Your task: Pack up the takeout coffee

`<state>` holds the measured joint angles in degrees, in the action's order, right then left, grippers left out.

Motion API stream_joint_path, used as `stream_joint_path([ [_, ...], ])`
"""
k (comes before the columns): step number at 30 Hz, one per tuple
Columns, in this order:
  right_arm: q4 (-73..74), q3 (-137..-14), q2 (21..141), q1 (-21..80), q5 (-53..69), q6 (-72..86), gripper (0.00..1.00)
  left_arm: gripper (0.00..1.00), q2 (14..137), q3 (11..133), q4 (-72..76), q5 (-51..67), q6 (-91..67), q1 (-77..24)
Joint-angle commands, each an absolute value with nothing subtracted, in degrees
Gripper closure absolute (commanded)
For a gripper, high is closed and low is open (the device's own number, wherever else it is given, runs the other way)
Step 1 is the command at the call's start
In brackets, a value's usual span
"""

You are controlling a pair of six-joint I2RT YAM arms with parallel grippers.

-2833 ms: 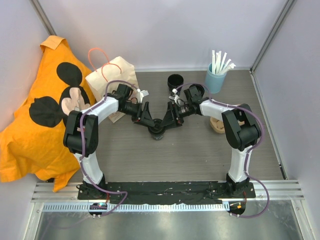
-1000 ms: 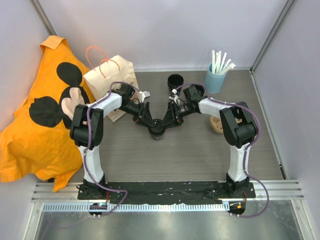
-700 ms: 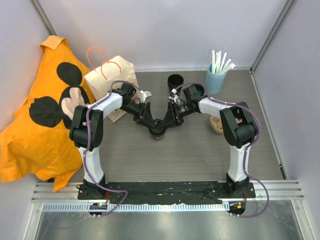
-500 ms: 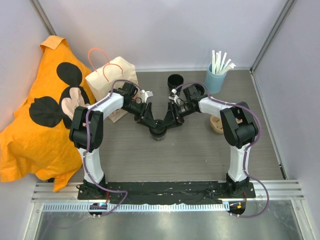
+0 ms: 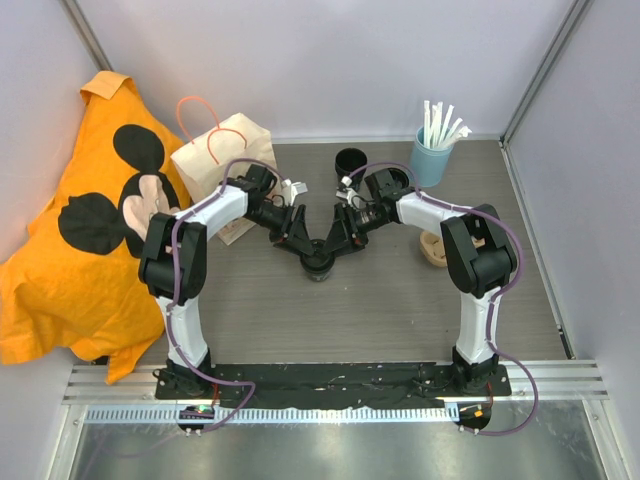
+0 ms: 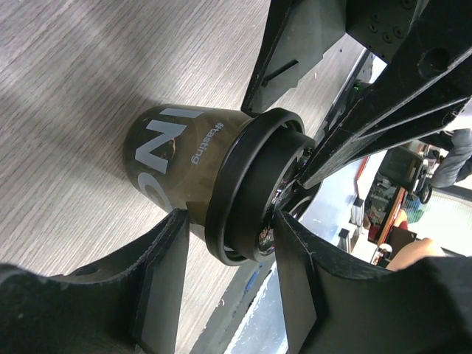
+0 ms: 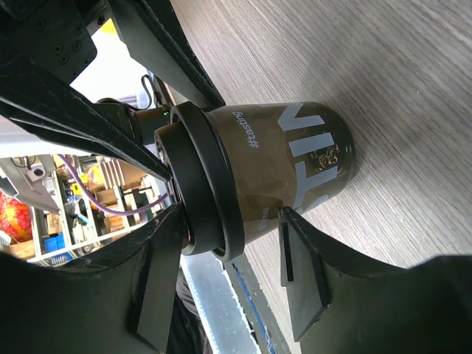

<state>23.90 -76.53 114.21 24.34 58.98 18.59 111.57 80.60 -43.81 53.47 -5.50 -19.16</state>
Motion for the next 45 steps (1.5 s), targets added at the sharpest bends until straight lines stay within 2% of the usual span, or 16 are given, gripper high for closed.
stream_joint_path([
  [1,23.03,-78.66,111.97,25.58,56.16,16.44,0.42,0.48,110.22,81.47,-40.96,53.0,-3.16,-21.36],
  [14,23.82,-79.19,111.36,25.4,57.3,15.21,0.4,0.46,108.63,81.74,-40.43,56.51,-3.16,-21.18],
  [23,24.61,-81.3,112.24,25.31,58.71,14.33,0.4,0.41,108.28,80.69,-41.13,56.51,-2.81,-20.66],
  [26,24.87,-81.74,112.59,25.31,58.8,14.24,0.38,0.39,108.54,80.68,-41.13,56.69,-2.81,-20.39],
  [27,24.87,-81.74,112.59,25.31,58.8,14.24,0.36,0.36,108.54,80.77,-41.05,57.04,-2.81,-20.22],
  [33,25.58,-81.83,112.59,25.22,58.89,13.54,0.3,0.35,109.42,81.21,-41.22,57.22,-2.81,-19.69],
  [45,27.24,-82.0,111.62,24.08,59.41,12.57,0.29,0.34,109.25,81.3,-40.61,57.74,-3.43,-18.55],
])
